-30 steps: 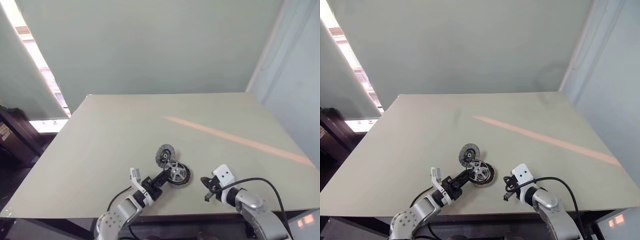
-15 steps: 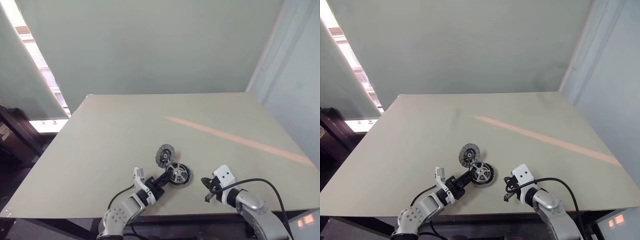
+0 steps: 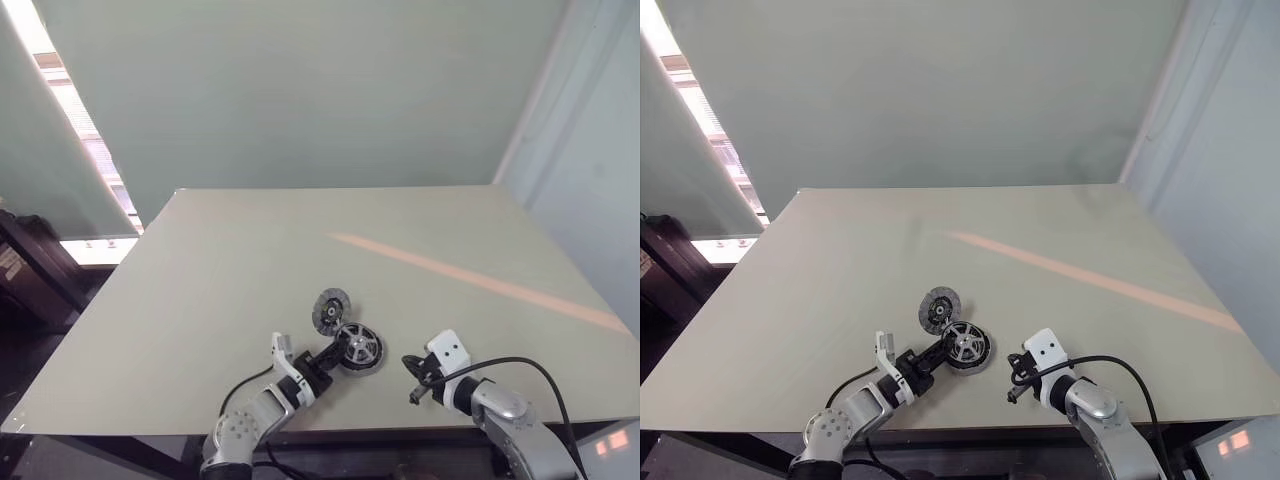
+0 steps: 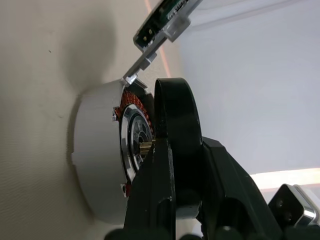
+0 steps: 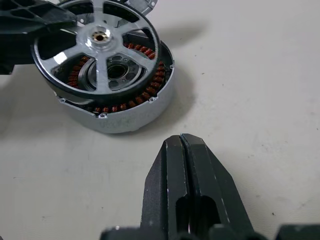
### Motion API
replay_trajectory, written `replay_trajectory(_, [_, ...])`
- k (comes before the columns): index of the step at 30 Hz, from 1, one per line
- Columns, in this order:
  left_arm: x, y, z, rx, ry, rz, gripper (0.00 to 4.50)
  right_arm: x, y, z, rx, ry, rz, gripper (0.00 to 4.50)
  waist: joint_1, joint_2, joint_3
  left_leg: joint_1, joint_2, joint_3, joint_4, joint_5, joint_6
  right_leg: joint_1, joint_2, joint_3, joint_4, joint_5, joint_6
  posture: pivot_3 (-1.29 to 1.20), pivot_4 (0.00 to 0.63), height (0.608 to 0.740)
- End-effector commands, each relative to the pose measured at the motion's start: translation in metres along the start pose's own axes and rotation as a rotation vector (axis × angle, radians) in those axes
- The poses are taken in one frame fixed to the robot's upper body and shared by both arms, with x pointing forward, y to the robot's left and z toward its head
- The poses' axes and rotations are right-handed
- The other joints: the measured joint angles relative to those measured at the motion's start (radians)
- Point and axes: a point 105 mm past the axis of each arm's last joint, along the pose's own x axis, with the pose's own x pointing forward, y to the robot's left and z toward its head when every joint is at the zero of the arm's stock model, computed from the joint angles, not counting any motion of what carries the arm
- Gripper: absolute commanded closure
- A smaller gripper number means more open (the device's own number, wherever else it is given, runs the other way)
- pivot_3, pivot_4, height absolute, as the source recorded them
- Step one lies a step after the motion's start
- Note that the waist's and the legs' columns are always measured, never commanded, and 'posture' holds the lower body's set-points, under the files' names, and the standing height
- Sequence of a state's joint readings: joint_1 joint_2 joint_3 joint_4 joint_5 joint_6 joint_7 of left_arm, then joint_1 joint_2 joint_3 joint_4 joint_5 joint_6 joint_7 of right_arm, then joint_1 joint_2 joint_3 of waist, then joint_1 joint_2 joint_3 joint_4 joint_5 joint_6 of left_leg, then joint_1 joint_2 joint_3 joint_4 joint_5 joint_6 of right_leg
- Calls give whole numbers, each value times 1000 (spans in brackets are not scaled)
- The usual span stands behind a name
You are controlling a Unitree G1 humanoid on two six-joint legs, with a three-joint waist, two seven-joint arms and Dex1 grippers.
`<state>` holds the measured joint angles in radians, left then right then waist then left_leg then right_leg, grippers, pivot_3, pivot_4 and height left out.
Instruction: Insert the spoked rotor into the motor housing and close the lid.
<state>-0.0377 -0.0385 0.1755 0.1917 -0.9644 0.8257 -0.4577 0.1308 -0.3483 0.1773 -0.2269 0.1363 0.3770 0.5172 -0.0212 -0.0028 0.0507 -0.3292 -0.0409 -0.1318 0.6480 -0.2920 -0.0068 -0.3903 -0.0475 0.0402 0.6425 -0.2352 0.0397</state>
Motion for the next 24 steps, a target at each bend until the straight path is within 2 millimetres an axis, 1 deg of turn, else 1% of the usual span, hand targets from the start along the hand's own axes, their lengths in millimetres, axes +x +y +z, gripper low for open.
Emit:
replay_trajectory(1, [7, -10, 4, 6, 0, -51, 4154, -1, -3, 17, -26, -57, -13, 4500, 0, 0, 0, 0, 0, 0, 0, 0, 0, 0, 0, 0, 0, 0, 0, 0, 0, 740])
replay_trajectory(12, [9, -1, 0, 4, 19, -19, 4154, -2, -4, 18, -31, -60, -19, 4500, 0, 0, 0, 0, 0, 0, 0, 0, 0, 0, 0, 0, 0, 0, 0, 0, 0, 740])
replay_trajectory(19, [8, 3, 5, 57, -9, 18, 4154, -1, -3, 18, -29, -62, -18, 4500, 0, 0, 0, 0, 0, 0, 0, 0, 0, 0, 0, 0, 0, 0, 0, 0, 0, 740])
replay_trajectory(21, [7, 4, 6, 67, -12, 28, 3424, -1, -3, 17, -27, -63, -17, 4500, 0, 0, 0, 0, 0, 0, 1, 0, 0, 0, 0, 0, 0, 0, 0, 0, 0, 740])
replay_trajectory(24, [5, 5, 6, 85, -10, 41, 2493, 0, -2, 17, -24, -64, -16, 4500, 0, 0, 0, 0, 0, 0, 1, 0, 0, 1, 0, 0, 0, 0, 1, 0, 0, 740])
